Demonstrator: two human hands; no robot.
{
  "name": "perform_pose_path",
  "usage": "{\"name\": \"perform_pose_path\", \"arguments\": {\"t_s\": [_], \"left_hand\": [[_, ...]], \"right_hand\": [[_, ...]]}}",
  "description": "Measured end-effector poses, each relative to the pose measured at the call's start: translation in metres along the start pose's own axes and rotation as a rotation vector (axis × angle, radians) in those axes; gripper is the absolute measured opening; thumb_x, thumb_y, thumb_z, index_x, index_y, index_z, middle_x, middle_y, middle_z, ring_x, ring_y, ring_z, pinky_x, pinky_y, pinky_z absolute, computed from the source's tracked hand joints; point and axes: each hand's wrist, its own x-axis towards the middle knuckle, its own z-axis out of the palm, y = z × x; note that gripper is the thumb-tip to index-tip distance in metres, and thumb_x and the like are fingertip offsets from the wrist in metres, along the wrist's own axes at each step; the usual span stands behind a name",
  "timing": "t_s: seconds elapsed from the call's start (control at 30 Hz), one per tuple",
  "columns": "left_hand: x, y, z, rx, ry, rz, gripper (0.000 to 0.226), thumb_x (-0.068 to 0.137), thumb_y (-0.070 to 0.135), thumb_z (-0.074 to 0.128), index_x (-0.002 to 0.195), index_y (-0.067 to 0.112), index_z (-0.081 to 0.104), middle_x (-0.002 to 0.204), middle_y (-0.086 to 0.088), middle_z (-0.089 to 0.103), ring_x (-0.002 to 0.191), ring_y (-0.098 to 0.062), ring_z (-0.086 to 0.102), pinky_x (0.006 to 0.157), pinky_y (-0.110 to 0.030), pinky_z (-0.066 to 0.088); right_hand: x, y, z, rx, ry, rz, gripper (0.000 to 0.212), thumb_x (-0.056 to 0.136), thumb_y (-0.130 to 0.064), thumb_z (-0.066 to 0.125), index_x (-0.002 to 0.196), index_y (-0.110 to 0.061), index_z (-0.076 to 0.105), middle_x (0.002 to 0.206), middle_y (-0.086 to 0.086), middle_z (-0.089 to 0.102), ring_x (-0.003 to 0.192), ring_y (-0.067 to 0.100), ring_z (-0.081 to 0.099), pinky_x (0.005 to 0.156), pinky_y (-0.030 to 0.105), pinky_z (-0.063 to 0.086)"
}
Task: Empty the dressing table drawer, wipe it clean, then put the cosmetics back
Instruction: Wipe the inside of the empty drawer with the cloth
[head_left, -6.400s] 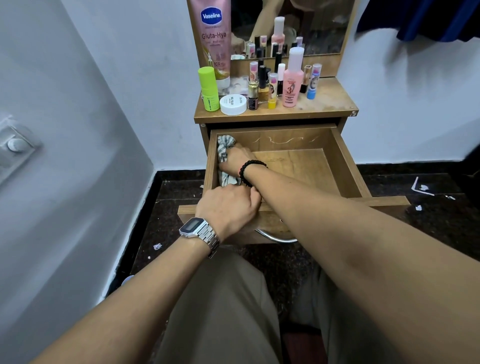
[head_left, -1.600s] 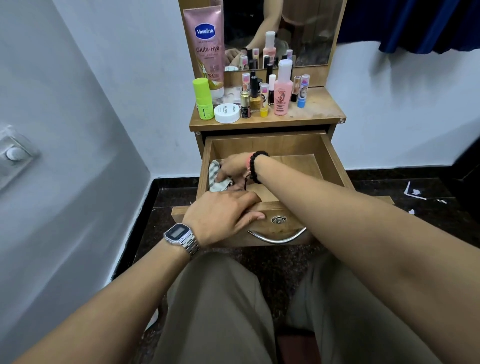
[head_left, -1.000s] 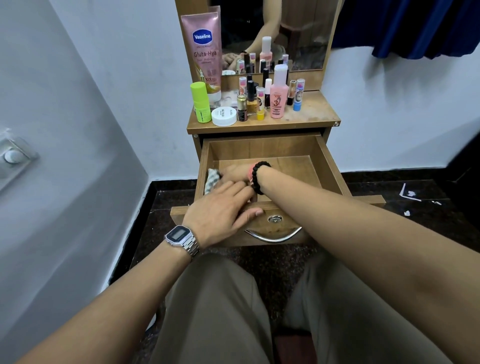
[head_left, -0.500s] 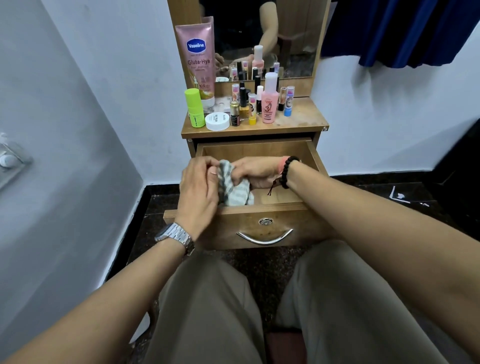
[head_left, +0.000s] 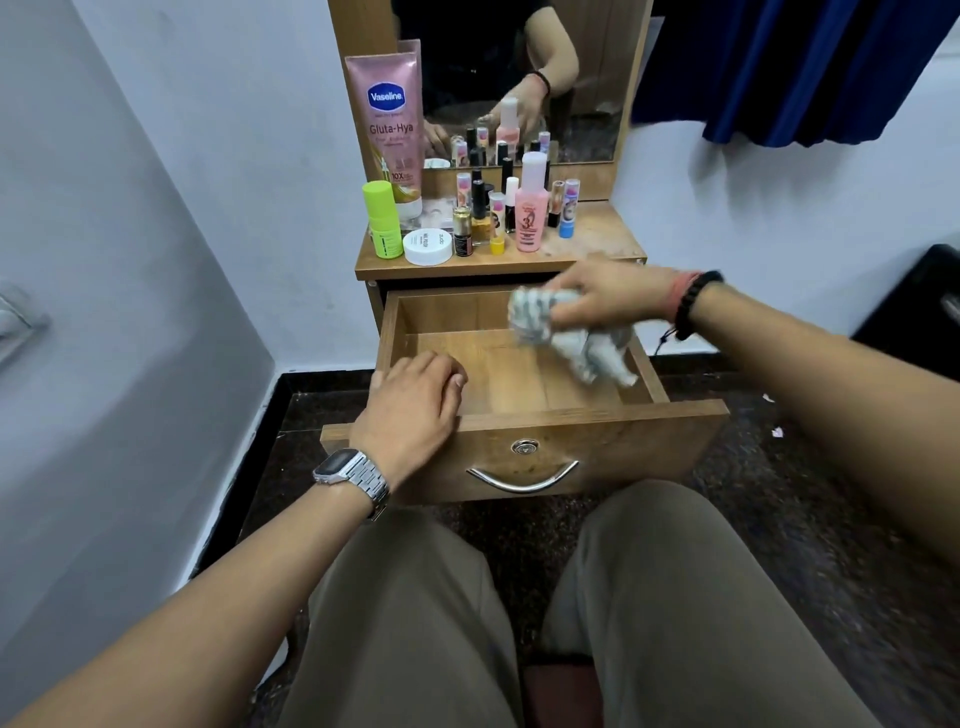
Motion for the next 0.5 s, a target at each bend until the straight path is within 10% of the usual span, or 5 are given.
{"name": "perform_pose_path", "arguments": {"t_s": [0.13,0.33,0.5], "left_hand": [[0.0,0.005,0.0,0.069,-0.066,-0.012,0.031,0.101,0.035,0.029,0.107,0.024,0.058,0.11,0.005,0.058,0.105,-0.02,0.052,0.092,-0.039,0.032],[-0.002,0.006,-0.002,0.082,-0.087,0.005,0.035,0.101,0.037,0.025,0.105,0.024,0.057,0.104,0.005,0.059,0.101,-0.02,0.054,0.093,-0.04,0.036],[-0.003,0.004,0.001,0.081,-0.089,0.03,0.044,0.099,0.045,0.018,0.103,0.025,0.058,0.103,0.005,0.06,0.098,-0.02,0.055,0.089,-0.04,0.04]], "right_hand": [[0.0,0.058,-0.02,-0.194,0.395,0.188,0.017,0.089,-0.026,0.054,0.075,-0.016,0.057,0.075,0.011,0.06,0.076,0.03,0.057,0.061,0.029,0.04],[0.011,0.109,0.038,-0.238,0.264,0.242,0.026,0.093,-0.024,0.054,0.115,-0.016,0.064,0.115,0.015,0.062,0.104,0.034,0.056,0.085,0.036,0.044],[-0.024,0.101,0.044,-0.269,0.223,0.213,0.026,0.093,-0.029,0.056,0.116,-0.023,0.066,0.108,0.014,0.069,0.099,0.035,0.061,0.081,0.035,0.046]]}}
